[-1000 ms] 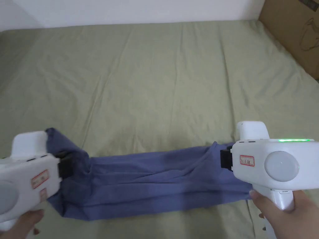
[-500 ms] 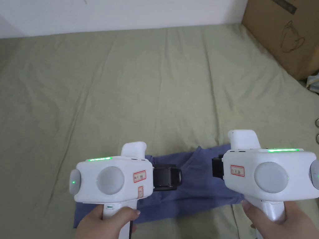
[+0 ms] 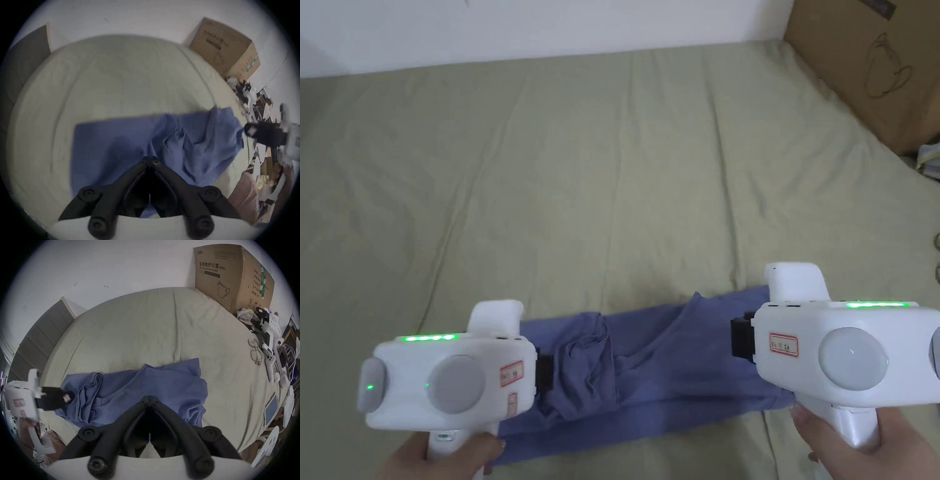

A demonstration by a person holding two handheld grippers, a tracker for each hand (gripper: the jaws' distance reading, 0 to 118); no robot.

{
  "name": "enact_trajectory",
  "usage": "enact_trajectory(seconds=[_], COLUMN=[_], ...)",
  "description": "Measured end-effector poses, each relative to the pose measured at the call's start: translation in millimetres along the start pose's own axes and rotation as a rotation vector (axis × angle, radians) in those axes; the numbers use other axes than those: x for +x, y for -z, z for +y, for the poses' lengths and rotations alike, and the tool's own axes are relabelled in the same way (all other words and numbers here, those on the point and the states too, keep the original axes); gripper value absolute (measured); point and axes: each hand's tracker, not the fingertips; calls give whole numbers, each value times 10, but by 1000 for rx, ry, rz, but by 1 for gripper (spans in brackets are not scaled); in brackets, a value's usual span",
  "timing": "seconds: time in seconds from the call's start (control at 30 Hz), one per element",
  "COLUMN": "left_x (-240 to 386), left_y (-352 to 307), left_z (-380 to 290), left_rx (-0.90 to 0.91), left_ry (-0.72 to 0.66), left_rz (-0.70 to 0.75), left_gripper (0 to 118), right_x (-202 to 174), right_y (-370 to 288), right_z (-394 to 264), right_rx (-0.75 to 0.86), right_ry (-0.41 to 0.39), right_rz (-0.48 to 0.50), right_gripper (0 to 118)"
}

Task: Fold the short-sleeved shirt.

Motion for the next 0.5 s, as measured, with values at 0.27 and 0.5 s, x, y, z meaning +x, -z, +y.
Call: enact_trajectory(seconds=[0.27, 0.5], left_x=[286, 353], left_y=[178, 247], left_z=[-31, -16], left_rx=[63, 4], left_ry=[-26, -22], left_rz=[-118, -218], left_gripper=[0, 0], right_x=[27, -39], right_y=[39, 39], right_z=[-1, 14], right_rx=[-17, -16], right_ry=[7, -1], right_rz=[-5, 10], right_gripper=[1, 1])
